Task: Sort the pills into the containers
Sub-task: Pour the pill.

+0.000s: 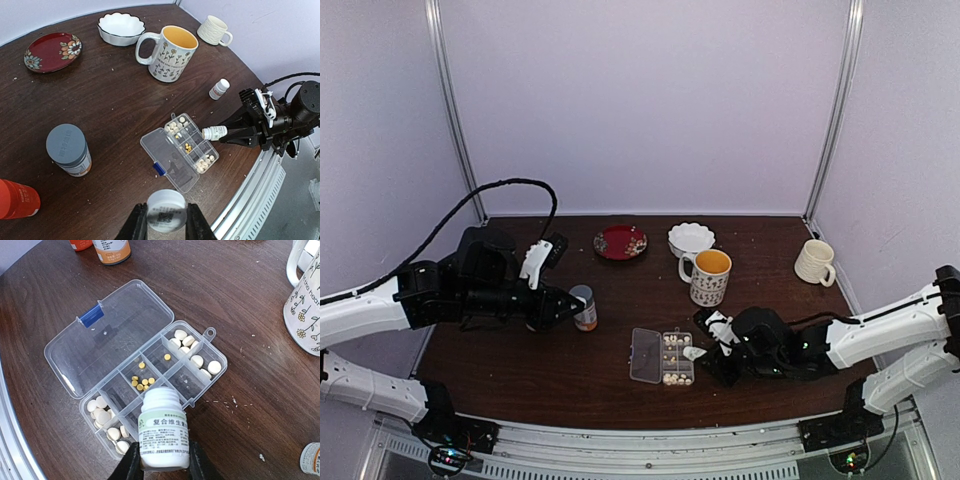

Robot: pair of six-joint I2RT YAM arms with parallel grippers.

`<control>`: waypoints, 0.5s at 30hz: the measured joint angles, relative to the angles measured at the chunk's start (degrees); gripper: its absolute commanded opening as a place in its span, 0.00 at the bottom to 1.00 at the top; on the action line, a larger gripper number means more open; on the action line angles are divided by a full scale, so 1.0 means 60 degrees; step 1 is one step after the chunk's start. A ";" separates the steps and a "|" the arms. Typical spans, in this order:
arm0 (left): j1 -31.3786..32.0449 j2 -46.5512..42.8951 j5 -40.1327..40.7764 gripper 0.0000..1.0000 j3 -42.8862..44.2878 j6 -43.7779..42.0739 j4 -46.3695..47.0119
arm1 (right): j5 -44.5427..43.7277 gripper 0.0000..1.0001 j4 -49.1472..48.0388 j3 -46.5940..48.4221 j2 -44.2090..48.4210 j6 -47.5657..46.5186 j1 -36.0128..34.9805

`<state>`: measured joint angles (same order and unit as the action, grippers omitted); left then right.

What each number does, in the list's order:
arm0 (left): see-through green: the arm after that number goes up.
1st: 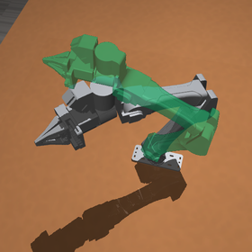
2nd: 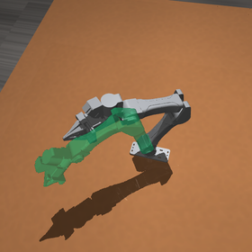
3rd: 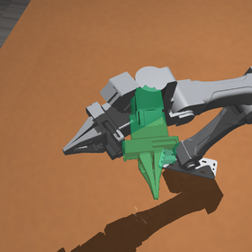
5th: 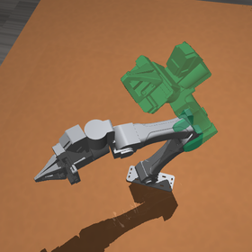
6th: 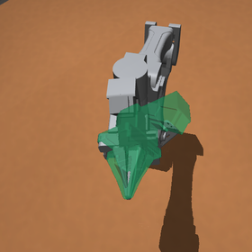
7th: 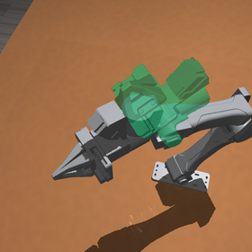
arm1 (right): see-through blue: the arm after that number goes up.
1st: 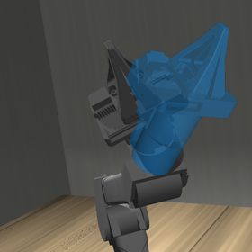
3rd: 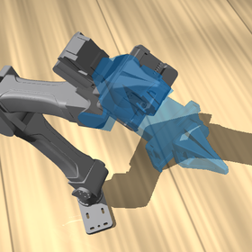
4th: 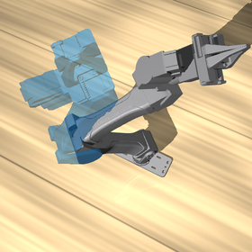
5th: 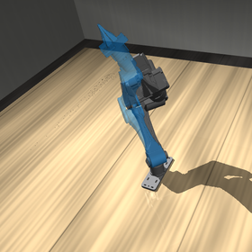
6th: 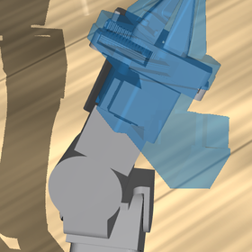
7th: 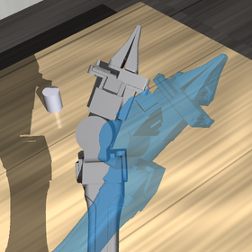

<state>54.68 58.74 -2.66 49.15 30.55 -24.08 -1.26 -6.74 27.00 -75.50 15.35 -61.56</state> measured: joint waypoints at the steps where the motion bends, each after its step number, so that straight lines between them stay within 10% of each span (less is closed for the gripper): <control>1: 0.0000 0.0000 -0.0004 0.00 0.0000 0.0000 0.0000 | -0.0007 0.00 0.0029 0.0022 -0.0015 -0.0007 0.0000; 15: 0.0000 0.0000 -0.0029 0.00 0.0000 0.0000 0.0000 | -0.0007 0.00 0.0415 0.0226 -0.0113 -0.0098 0.0036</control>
<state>54.68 58.74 -2.83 49.15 30.55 -24.08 -1.30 -4.25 28.36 -76.18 14.76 -61.34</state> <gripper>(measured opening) 0.234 0.278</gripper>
